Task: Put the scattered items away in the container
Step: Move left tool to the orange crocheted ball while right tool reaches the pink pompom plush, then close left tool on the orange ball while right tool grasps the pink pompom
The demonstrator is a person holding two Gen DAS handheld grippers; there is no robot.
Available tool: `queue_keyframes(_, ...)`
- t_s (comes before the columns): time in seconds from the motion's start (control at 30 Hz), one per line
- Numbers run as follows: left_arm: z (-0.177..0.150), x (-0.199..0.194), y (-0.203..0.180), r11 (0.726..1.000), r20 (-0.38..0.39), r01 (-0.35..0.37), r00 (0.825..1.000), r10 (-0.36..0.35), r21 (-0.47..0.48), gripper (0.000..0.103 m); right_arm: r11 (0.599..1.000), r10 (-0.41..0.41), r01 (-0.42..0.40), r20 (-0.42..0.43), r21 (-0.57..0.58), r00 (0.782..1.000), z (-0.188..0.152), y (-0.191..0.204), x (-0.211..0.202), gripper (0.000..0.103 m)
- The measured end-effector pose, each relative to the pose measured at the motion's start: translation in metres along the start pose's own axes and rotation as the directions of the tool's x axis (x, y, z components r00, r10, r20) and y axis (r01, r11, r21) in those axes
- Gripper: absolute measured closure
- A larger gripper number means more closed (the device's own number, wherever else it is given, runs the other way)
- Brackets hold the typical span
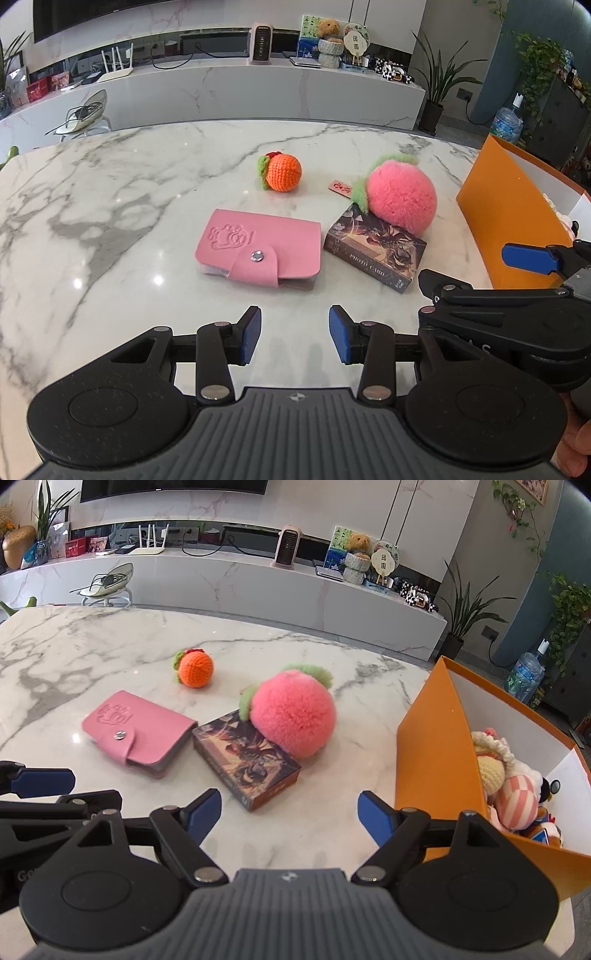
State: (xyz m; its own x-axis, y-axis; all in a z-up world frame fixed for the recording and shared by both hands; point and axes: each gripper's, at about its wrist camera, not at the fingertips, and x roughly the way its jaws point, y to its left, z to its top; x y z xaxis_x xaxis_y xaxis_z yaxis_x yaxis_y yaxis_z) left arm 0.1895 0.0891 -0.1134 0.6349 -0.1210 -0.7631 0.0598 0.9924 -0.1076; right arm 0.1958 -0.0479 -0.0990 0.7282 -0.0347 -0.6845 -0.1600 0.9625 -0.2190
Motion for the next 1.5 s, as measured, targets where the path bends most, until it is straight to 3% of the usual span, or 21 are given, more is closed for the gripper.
queue_keyframes(0.3, 0.019, 0.022, 0.007, 1.000, 0.079, 0.009, 0.997, -0.008, -0.013, 0.048, 0.998, 0.016, -0.019, 0.063, 0.052, 0.998, 0.011, -0.011, 0.032, 0.019)
queue_keyframes(0.53, 0.045, 0.039, 0.015, 1.000, 0.138, -0.025, 0.990, 0.025, -0.003, 0.042, 0.990, 0.044, -0.058, 0.115, 0.126, 0.992, 0.030, -0.016, 0.057, 0.017)
queue_keyframes(0.8, 0.072, 0.074, 0.015, 0.997, 0.194, -0.073, 0.979, 0.064, 0.038, 0.030, 0.978, 0.027, -0.053, 0.132, 0.201, 0.991, 0.046, -0.027, 0.089, 0.017)
queue_keyframes(0.93, 0.081, 0.092, 0.012, 0.993, 0.217, -0.101, 0.972, 0.084, 0.068, 0.029, 0.964, 0.056, -0.086, 0.127, 0.251, 0.990, 0.047, -0.035, 0.104, 0.016)
queue_keyframes(1.07, 0.088, 0.110, 0.013, 0.991, 0.219, -0.105, 0.972, 0.086, 0.079, 0.024, 0.958, 0.067, -0.099, 0.124, 0.268, 0.990, 0.044, -0.036, 0.117, 0.016)
queue_keyframes(1.37, 0.094, 0.133, 0.017, 0.993, 0.194, -0.101, 0.977, 0.087, 0.066, 0.024, 0.954, 0.081, -0.110, 0.114, 0.280, 0.990, 0.041, -0.038, 0.137, 0.016)
queue_keyframes(1.5, 0.097, 0.137, 0.022, 0.996, 0.163, -0.078, 0.984, 0.069, 0.050, 0.031, 0.949, 0.089, -0.115, 0.098, 0.293, 0.991, 0.040, -0.036, 0.145, 0.016)
